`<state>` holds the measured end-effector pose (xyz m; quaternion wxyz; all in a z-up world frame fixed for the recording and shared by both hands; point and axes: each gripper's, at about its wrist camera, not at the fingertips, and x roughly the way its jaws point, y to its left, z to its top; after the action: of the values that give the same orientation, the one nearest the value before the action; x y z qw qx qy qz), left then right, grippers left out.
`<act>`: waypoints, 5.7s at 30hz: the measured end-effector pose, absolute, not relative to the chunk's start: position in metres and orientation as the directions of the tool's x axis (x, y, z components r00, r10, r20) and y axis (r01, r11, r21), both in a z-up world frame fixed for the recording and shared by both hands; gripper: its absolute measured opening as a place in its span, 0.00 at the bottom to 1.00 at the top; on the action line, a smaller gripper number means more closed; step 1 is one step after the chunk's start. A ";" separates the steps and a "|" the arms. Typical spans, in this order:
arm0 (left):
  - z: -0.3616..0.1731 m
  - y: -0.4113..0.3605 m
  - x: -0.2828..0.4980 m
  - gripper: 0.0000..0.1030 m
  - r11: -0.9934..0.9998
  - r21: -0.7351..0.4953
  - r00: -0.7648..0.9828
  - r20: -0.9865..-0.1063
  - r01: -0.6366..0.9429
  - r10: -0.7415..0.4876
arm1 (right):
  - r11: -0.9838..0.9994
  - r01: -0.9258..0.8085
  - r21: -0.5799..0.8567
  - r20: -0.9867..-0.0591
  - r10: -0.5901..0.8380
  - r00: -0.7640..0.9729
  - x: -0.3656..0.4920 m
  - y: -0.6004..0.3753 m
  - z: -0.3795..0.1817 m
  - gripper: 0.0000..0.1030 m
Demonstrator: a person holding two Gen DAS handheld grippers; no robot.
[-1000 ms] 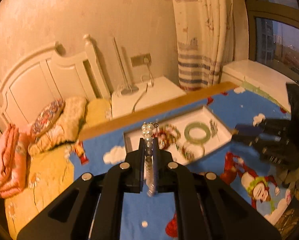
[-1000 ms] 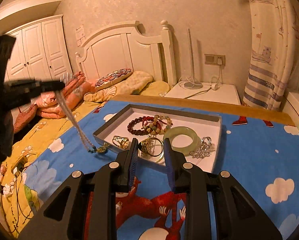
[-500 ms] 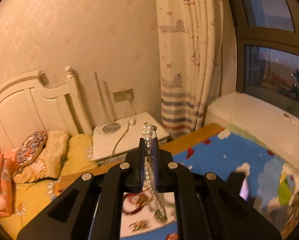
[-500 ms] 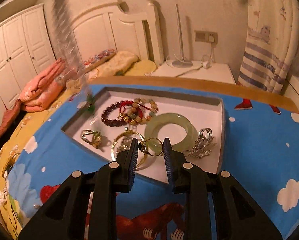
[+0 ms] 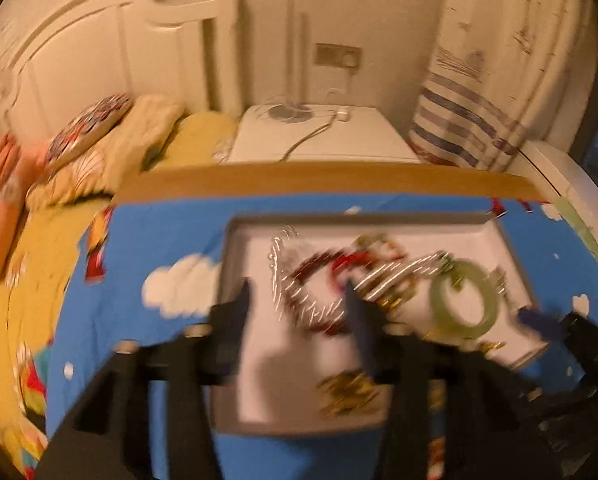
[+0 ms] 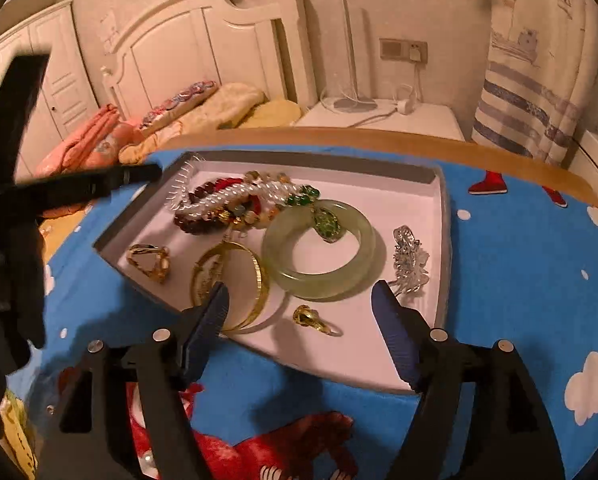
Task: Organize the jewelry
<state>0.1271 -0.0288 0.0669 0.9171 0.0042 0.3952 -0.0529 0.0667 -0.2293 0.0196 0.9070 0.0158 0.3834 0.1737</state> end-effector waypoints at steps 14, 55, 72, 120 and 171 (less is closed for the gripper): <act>0.053 0.065 -0.019 0.97 0.993 -0.117 0.740 -0.669 -0.016 -0.067 | 0.938 -0.259 0.230 -0.660 0.346 0.666 0.013 -0.273 0.026 0.70; 0.030 0.067 -0.076 0.97 0.961 -0.175 0.702 -0.657 0.214 -0.276 | 0.815 -0.579 0.001 -0.772 0.369 0.518 -0.055 -0.163 -0.001 0.23; 0.005 0.002 -0.110 0.12 0.893 0.022 0.613 -0.735 0.450 -0.290 | 0.817 -0.577 0.018 -0.769 0.380 0.514 -0.054 -0.165 -0.002 0.22; 0.063 -0.051 0.065 0.86 0.943 -0.246 0.787 -0.525 0.224 -0.324 | 0.931 -0.274 0.240 -0.533 0.362 0.765 0.035 -0.235 0.034 0.52; 0.040 -0.021 0.023 0.98 0.996 0.093 0.796 -0.602 -0.009 0.063 | 0.996 -0.069 0.059 -0.596 0.091 0.798 0.010 -0.218 0.026 0.84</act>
<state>0.0225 -0.0207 0.0399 0.9467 0.0429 0.3186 0.0190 0.0103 -0.2180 0.0262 0.9479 0.0172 0.3153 0.0422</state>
